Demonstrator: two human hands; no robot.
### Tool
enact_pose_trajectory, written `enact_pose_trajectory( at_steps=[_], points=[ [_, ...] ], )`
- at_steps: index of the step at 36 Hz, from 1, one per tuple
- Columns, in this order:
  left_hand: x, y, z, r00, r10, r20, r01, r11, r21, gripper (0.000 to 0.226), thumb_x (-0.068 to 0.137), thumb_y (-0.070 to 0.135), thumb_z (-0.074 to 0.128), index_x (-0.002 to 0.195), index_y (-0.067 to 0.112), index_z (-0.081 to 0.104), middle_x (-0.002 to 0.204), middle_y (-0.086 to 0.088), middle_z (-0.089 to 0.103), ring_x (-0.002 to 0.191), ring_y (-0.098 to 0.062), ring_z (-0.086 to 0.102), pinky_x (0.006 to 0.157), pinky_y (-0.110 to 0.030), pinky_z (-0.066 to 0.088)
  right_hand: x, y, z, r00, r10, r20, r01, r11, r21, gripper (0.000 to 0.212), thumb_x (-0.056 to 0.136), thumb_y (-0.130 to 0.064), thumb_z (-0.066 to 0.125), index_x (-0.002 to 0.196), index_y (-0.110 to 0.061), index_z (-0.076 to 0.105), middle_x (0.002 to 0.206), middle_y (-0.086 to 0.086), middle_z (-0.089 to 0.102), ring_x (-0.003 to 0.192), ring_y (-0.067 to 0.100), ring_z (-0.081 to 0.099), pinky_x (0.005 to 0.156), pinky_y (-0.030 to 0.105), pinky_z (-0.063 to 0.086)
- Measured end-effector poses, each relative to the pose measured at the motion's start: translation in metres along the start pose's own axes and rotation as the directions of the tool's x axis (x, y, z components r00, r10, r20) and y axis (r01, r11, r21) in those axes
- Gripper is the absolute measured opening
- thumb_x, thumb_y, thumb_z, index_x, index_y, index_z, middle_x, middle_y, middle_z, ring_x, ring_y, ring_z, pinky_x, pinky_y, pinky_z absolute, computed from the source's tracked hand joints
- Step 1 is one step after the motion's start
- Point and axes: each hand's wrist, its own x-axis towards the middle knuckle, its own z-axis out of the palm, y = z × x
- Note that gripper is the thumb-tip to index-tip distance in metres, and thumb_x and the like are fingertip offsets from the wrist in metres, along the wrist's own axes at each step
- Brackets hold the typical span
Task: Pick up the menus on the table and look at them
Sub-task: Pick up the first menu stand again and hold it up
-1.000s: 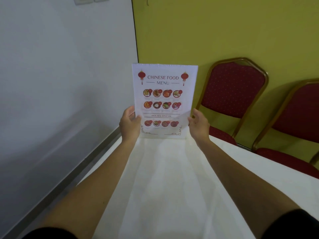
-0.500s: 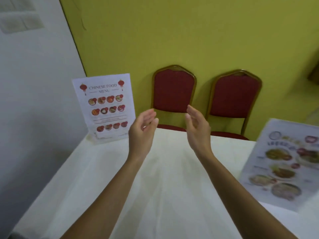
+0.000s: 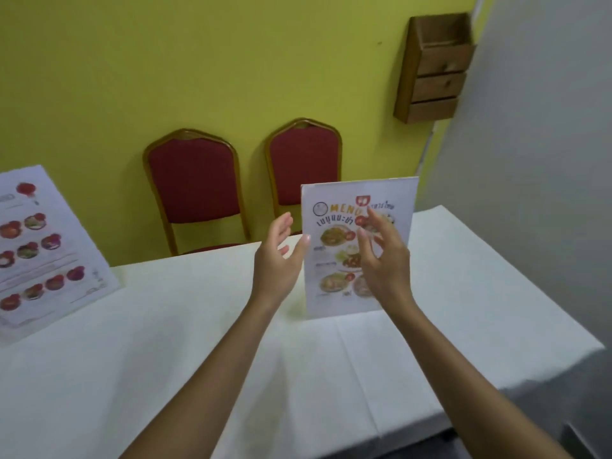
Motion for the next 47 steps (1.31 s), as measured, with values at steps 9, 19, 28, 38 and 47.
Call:
enact_pose_trajectory(
  at_steps=[9, 19, 28, 38, 47],
  points=[
    [0.004, -0.032, 0.045, 0.982, -0.187, -0.006, 0.187, 0.982, -0.015, 0.060, 0.086, 0.034, 0.067, 0.140, 0.023, 0.043, 0.144, 0.005, 0.051, 0.134, -0.017, 0.046, 0.108, -0.044, 0.042, 0.013, 0.066, -0.039, 0.968, 0.250, 0.014, -0.249, 0.967, -0.059, 0.060, 0.093, -0.025, 0.056, 0.146, -0.013, 0.031, 0.148, 0.006, 0.040, 0.136, 0.021, 0.040, 0.111, 0.045, 0.038],
    [-0.003, -0.064, 0.064, 0.966, -0.249, -0.067, 0.251, 0.967, 0.034, 0.030, 0.092, 0.029, 0.060, 0.120, 0.016, 0.060, 0.117, 0.003, 0.068, 0.107, -0.017, 0.064, 0.067, -0.014, 0.048, 0.022, 0.107, -0.046, 0.909, 0.394, 0.137, -0.385, 0.919, -0.088, 0.047, 0.096, -0.023, 0.052, 0.141, -0.017, 0.042, 0.138, 0.007, 0.054, 0.124, 0.025, 0.053, 0.097, 0.039, 0.049],
    [-0.004, -0.072, 0.070, 0.961, -0.240, -0.139, 0.246, 0.969, 0.027, 0.011, 0.091, 0.025, 0.062, 0.102, 0.023, 0.061, 0.104, 0.005, 0.069, 0.099, -0.019, 0.067, 0.071, -0.022, 0.053, 0.027, 0.119, -0.041, 0.912, 0.391, 0.126, -0.383, 0.920, -0.083, 0.035, 0.092, -0.023, 0.058, 0.125, -0.015, 0.053, 0.117, 0.011, 0.065, 0.093, 0.019, 0.061, 0.063, 0.019, 0.047],
    [0.009, -0.066, 0.083, 0.973, -0.191, -0.130, 0.193, 0.981, 0.001, 0.009, 0.091, 0.025, 0.062, 0.099, 0.023, 0.062, 0.097, 0.008, 0.069, 0.092, -0.015, 0.067, 0.069, -0.022, 0.054, 0.042, 0.115, -0.054, 0.929, 0.368, 0.041, -0.365, 0.929, -0.066, 0.026, 0.091, -0.022, 0.061, 0.115, -0.014, 0.057, 0.096, 0.003, 0.063, 0.082, 0.016, 0.060, 0.048, 0.007, 0.041],
    [0.052, -0.048, 0.132, 0.987, -0.162, -0.024, 0.160, 0.985, -0.067, 0.014, 0.092, 0.022, 0.062, 0.106, 0.022, 0.063, 0.099, 0.009, 0.068, 0.091, -0.015, 0.067, 0.071, -0.024, 0.055, 0.081, 0.120, -0.087, 0.929, 0.362, -0.075, -0.366, 0.930, -0.040, 0.025, 0.090, -0.022, 0.062, 0.113, -0.013, 0.057, 0.094, 0.004, 0.061, 0.079, 0.017, 0.061, 0.052, 0.014, 0.042]
  ],
)
